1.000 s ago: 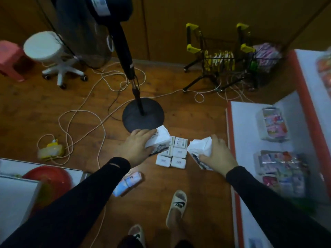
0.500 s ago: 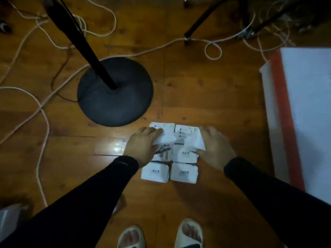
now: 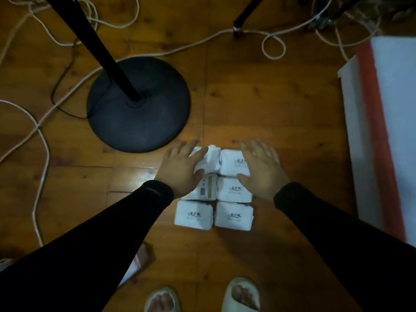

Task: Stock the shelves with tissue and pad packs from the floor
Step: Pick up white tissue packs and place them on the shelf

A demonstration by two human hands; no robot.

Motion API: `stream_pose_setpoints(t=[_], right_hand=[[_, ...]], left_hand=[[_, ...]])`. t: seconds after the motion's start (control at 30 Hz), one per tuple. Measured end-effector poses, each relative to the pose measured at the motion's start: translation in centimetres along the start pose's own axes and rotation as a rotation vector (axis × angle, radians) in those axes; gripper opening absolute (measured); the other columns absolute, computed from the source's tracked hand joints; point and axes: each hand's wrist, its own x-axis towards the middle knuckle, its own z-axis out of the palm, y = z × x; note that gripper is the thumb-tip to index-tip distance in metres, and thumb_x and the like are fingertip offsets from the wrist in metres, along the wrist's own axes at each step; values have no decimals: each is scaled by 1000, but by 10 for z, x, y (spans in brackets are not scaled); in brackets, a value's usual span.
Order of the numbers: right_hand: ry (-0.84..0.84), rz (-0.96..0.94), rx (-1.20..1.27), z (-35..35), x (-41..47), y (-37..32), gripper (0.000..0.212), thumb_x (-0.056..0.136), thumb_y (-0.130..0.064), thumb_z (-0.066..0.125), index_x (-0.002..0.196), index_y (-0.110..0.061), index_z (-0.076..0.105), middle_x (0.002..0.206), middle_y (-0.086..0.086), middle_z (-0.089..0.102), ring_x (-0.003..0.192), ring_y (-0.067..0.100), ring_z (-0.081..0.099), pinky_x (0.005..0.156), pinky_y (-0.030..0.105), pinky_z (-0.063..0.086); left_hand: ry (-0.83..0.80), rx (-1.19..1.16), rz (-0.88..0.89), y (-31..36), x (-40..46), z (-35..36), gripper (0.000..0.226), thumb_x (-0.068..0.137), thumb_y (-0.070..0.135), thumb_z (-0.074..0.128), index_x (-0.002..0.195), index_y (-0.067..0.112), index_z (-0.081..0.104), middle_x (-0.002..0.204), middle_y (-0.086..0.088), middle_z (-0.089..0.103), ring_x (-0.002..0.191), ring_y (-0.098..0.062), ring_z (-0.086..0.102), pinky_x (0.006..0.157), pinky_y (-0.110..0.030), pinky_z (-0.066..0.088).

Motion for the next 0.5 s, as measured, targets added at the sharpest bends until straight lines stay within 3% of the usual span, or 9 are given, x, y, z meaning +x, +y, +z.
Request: stream_pose_setpoints(t=[0.2, 0.5], right_hand=[[92, 41, 85, -152, -94, -23, 69, 95, -42, 48, 151, -21, 14, 158, 5, 11, 144, 25, 12, 118, 39, 16], [637, 71, 37, -426, -307, -85, 63, 92, -49, 50, 146, -21, 32, 149, 2, 31, 138, 19, 30, 112, 36, 31]], left_hand=[[97, -99, 31, 69, -40, -159, 52, 94, 44, 45, 142, 24, 40, 145, -1, 42, 132, -26, 36, 106, -40, 29], [421, -105, 331, 236, -140, -468, 59, 91, 52, 36, 135, 17, 50, 136, -3, 52, 129, -21, 43, 106, -37, 33]])
